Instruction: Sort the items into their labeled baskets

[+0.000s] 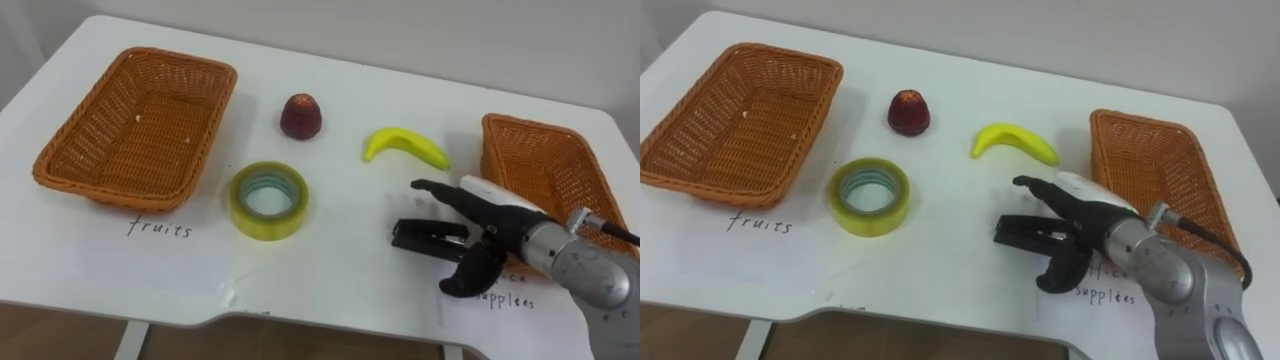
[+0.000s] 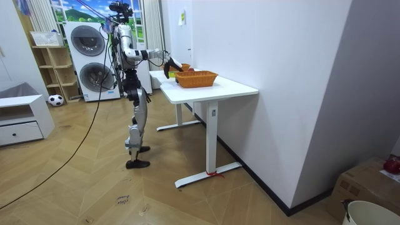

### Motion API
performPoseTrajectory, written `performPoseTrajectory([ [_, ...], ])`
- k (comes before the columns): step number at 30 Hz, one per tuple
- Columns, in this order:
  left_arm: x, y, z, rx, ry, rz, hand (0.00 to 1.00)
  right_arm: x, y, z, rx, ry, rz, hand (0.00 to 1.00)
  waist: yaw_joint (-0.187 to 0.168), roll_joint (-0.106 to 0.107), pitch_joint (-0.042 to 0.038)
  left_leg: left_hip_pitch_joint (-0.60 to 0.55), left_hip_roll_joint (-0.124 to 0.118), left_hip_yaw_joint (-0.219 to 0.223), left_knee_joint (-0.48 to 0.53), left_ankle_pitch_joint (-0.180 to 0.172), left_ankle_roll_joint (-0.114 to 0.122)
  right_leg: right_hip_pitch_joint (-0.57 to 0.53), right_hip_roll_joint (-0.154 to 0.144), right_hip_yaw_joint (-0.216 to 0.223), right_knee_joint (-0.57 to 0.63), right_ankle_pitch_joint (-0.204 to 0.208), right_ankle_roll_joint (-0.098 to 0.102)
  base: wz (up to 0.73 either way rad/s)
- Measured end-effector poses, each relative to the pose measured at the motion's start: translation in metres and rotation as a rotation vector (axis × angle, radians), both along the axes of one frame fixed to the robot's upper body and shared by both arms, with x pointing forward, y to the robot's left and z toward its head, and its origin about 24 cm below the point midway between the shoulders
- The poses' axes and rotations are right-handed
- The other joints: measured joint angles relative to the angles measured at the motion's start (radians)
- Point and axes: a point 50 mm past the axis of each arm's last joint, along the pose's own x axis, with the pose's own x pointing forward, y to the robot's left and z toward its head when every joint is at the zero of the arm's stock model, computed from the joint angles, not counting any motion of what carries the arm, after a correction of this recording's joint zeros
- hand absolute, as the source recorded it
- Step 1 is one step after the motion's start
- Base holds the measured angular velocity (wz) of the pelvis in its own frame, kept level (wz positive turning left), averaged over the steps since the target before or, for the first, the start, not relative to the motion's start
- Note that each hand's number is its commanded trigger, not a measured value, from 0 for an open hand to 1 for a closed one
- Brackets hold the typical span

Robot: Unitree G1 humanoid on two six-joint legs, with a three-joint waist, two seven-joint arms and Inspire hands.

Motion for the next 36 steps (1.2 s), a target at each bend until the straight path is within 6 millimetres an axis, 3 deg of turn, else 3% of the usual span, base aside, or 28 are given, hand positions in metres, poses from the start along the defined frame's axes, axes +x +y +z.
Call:
performPoseTrajectory([
  [36, 0.006, -0.009, -0.002, -0.025, -0.019, 0.009, 0.00, 0.018, 0.000, 0.000, 0.018, -0.041, -0.049, 0.00, 0.026, 0.003, 0.0033, -0.011, -0.001, -0.001, -0.002, 0.000, 0.000, -0.007, 0.001, -0.002, 0.000, 0.000, 0.000, 0.00],
])
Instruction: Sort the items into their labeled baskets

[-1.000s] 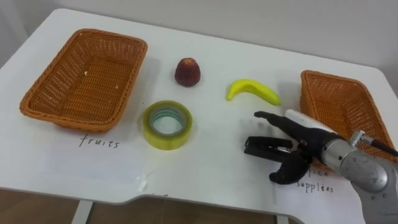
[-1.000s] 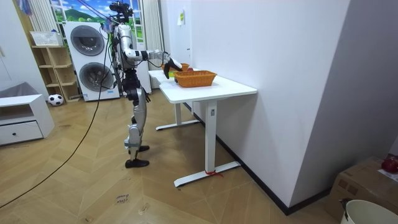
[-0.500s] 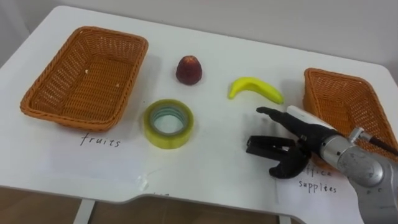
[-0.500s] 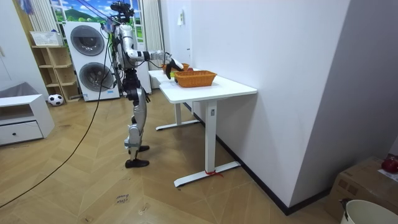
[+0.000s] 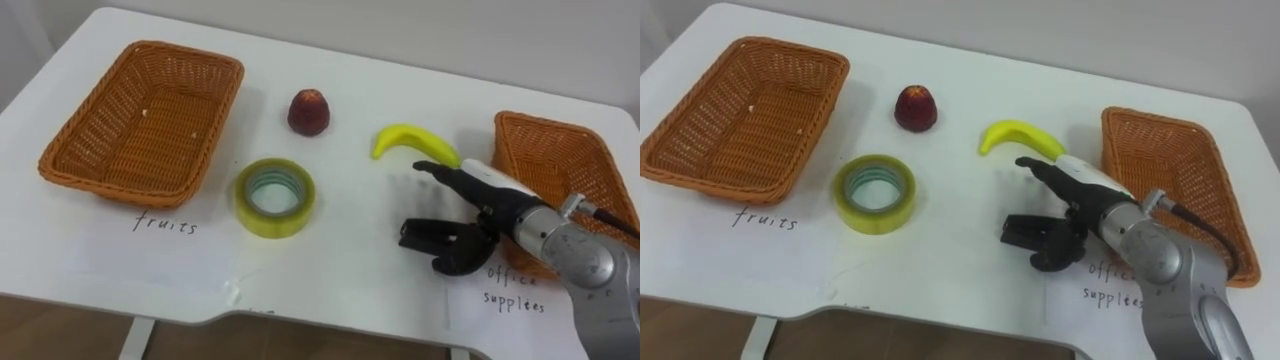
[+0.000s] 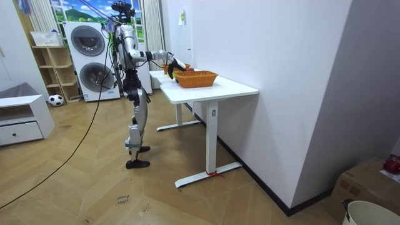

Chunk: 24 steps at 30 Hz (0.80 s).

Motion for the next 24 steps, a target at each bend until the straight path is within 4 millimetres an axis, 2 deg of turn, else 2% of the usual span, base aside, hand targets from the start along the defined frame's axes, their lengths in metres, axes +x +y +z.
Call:
performPoseTrajectory([
  [8, -0.002, 0.001, 0.000, 0.022, 0.013, 0.015, 0.00, -0.003, 0.000, -0.016, -0.008, 0.126, -0.009, 0.00, 0.003, -0.006, -0.0041, -0.004, 0.000, -0.001, 0.000, 0.000, 0.000, -0.009, -0.003, -0.011, 0.000, 0.000, 0.000, 0.00],
  [13, -0.002, 0.002, 0.000, 0.024, 0.022, 0.018, 0.00, 0.001, 0.000, -0.019, -0.008, 0.159, -0.007, 0.00, -0.001, -0.005, -0.0021, 0.011, 0.000, -0.002, 0.002, 0.000, 0.000, 0.014, -0.003, -0.017, -0.002, 0.000, 0.000, 0.01],
  [24, -0.005, 0.002, -0.001, 0.030, 0.053, 0.018, 0.00, 0.000, 0.000, -0.029, -0.041, 0.218, -0.015, 0.00, 0.009, -0.008, -0.0036, 0.016, -0.001, -0.018, 0.004, 0.001, -0.001, 0.032, -0.001, -0.026, -0.016, 0.000, 0.000, 0.04],
])
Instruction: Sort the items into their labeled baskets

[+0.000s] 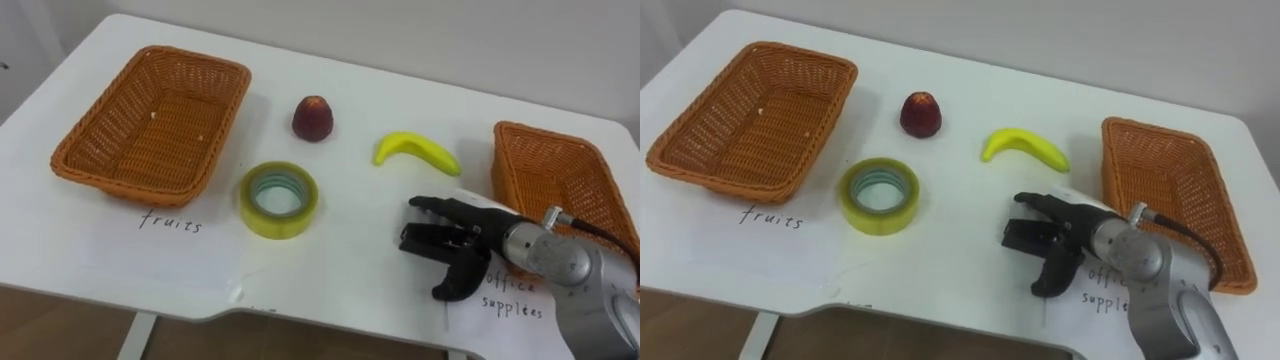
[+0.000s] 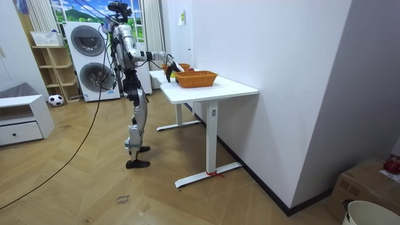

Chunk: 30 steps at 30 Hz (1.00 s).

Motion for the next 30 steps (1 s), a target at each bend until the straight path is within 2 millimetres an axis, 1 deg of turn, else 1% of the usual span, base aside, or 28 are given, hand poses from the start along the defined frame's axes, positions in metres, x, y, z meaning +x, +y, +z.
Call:
performPoseTrajectory([
  [5, 0.0030, -0.0007, 0.0004, -0.001, -0.007, -0.002, 0.00, -0.0006, 0.0008, -0.0030, -0.031, 0.012, 0.006, 0.00, 0.012, -0.007, 0.0007, 0.008, 0.000, 0.000, -0.003, 0.000, 0.000, 0.003, 0.000, -0.007, 0.001, 0.000, 0.000, 0.00],
  [7, 0.0034, -0.0008, 0.0004, -0.001, -0.005, -0.002, 0.00, -0.0005, 0.0007, -0.0030, -0.033, 0.011, 0.006, 0.00, 0.010, -0.009, 0.0011, 0.007, 0.000, -0.001, -0.003, 0.000, 0.000, 0.003, 0.000, -0.010, 0.001, 0.001, -0.001, 0.00],
  [17, 0.0085, 0.0006, 0.0036, 0.023, -0.030, -0.001, 0.00, 0.0000, -0.0001, -0.0036, -0.035, -0.004, -0.005, 0.00, 0.012, -0.008, 0.0012, 0.009, 0.000, -0.001, -0.005, 0.000, 0.000, 0.013, 0.000, -0.011, 0.001, 0.001, -0.001, 0.00],
  [18, 0.0086, 0.0007, 0.0036, 0.024, -0.030, 0.000, 0.00, 0.0001, -0.0002, -0.0038, -0.035, -0.006, -0.007, 0.04, 0.012, -0.008, 0.0012, 0.010, 0.000, -0.001, -0.005, 0.000, 0.000, 0.013, 0.000, -0.011, 0.001, 0.001, -0.001, 0.00],
  [19, 0.0086, 0.0008, 0.0037, 0.025, -0.031, 0.000, 0.00, 0.0003, 0.0002, -0.0038, -0.034, -0.011, -0.010, 0.97, 0.011, -0.008, 0.0012, 0.010, 0.000, -0.001, -0.006, 0.000, 0.000, 0.012, 0.000, -0.011, 0.001, 0.001, -0.001, 0.00],
  [20, 0.0085, 0.0009, 0.0037, 0.025, -0.030, 0.001, 0.00, 0.0005, 0.0004, -0.0037, -0.034, -0.017, -0.012, 1.00, 0.012, -0.009, 0.0009, 0.009, 0.000, -0.001, -0.006, 0.000, 0.000, 0.010, 0.000, -0.012, 0.001, 0.001, -0.001, 0.00],
  [24, 0.0079, 0.0010, 0.0035, 0.026, -0.028, 0.002, 0.00, 0.0012, -0.0001, -0.0031, -0.041, -0.038, -0.022, 1.00, 0.012, -0.010, 0.0003, 0.007, 0.001, -0.002, -0.006, 0.000, 0.000, 0.001, 0.000, -0.020, 0.001, 0.001, -0.001, 0.00],
  [26, 0.0078, 0.0005, 0.0033, 0.024, -0.027, 0.003, 0.00, 0.0032, 0.0004, -0.0006, -0.050, -0.086, -0.042, 1.00, 0.013, -0.008, -0.0006, 0.005, 0.001, -0.002, -0.006, 0.000, 0.000, 0.000, 0.000, -0.025, 0.001, 0.001, -0.001, 0.00],
  [30, 0.0080, 0.0000, 0.0032, 0.023, -0.028, 0.003, 0.00, 0.0073, -0.0002, 0.0036, -0.080, -0.121, -0.053, 1.00, 0.014, -0.006, -0.0023, 0.003, 0.000, -0.005, -0.007, 0.000, 0.000, 0.000, 0.000, -0.026, 0.000, 0.001, -0.001, 0.01],
])
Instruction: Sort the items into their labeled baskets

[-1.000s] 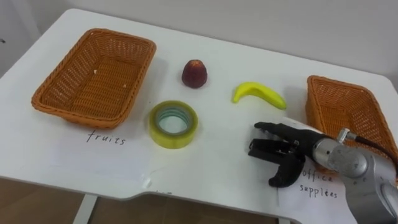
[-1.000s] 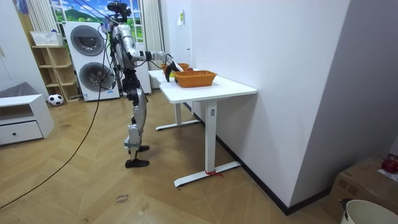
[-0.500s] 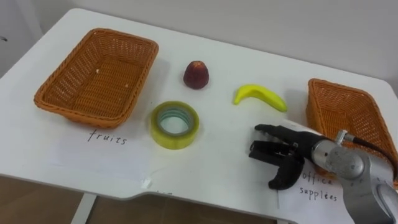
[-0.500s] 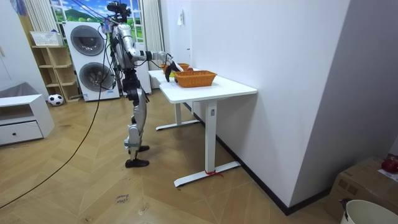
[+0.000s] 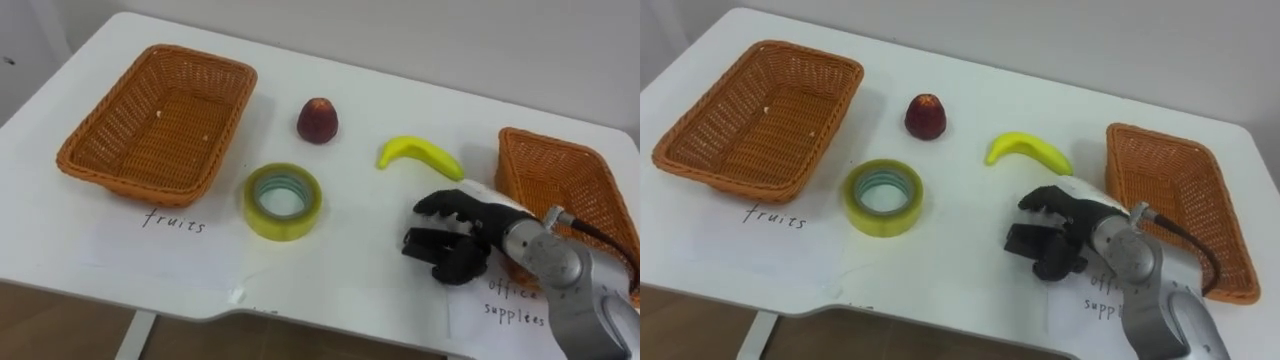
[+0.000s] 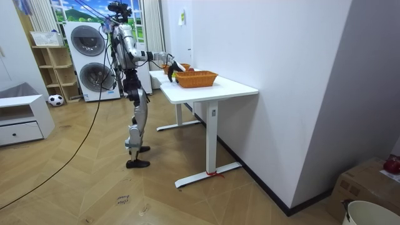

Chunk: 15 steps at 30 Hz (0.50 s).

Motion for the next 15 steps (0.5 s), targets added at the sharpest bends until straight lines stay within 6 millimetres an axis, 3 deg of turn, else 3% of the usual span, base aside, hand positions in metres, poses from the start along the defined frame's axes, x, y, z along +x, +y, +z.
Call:
performPoseTrajectory([
  [15, -0.0002, -0.0004, -0.0002, 0.011, -0.003, 0.006, 0.00, 0.0027, 0.0005, -0.0007, 0.009, -0.004, -0.013, 1.00, -0.010, 0.002, -0.0015, 0.002, 0.000, -0.003, -0.003, 0.000, 0.000, 0.000, 0.000, 0.001, 0.000, 0.000, 0.000, 0.00],
])
